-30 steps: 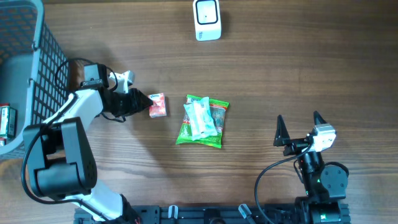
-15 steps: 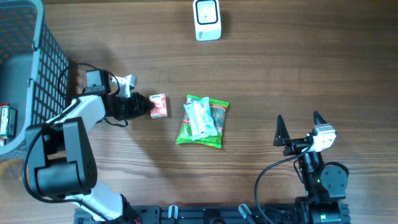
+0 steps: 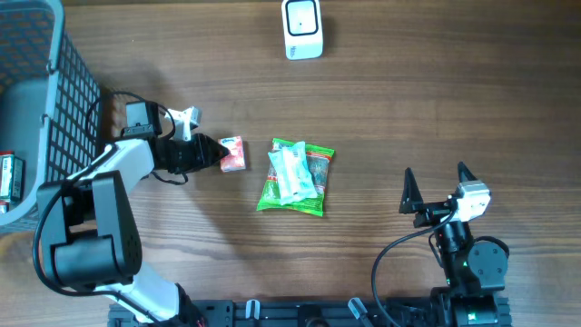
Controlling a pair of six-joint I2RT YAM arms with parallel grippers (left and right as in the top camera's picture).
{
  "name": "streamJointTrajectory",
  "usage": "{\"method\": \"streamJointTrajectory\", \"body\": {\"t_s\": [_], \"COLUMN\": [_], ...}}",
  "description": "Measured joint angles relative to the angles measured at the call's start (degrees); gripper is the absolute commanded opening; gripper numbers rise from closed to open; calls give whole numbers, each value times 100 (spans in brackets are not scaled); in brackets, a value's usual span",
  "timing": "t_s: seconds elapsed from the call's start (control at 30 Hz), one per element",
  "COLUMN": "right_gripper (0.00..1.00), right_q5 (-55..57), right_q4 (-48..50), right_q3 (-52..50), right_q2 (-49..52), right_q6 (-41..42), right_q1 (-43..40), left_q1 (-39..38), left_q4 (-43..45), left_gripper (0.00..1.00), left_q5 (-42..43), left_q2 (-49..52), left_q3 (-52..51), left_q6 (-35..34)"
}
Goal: Scan the item barcode
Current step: 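Push the Kleenex pack rightward toward the green packets with the left gripper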
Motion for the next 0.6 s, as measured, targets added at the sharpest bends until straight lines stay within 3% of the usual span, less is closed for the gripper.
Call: {"method": "streamJointTrajectory", "body": {"t_s": [0.2, 0.37, 0.6], "right_gripper": [100, 100, 100], "right_q5": [0, 0, 0], "right_q4": [0, 0, 0], "right_q3": [0, 0, 0], "right_q2": [0, 0, 0], "right_q6": [0, 0, 0], "right_q1": [0, 0, 0], "left_q1": [-50, -50, -50], "left_q4": [-35, -57, -57], "left_gripper": [25, 4, 4], "left_q5": [-249, -260, -234], "left_q2": [0, 0, 0], "left_q3": [-15, -15, -15], "left_q6": [0, 13, 0]}}
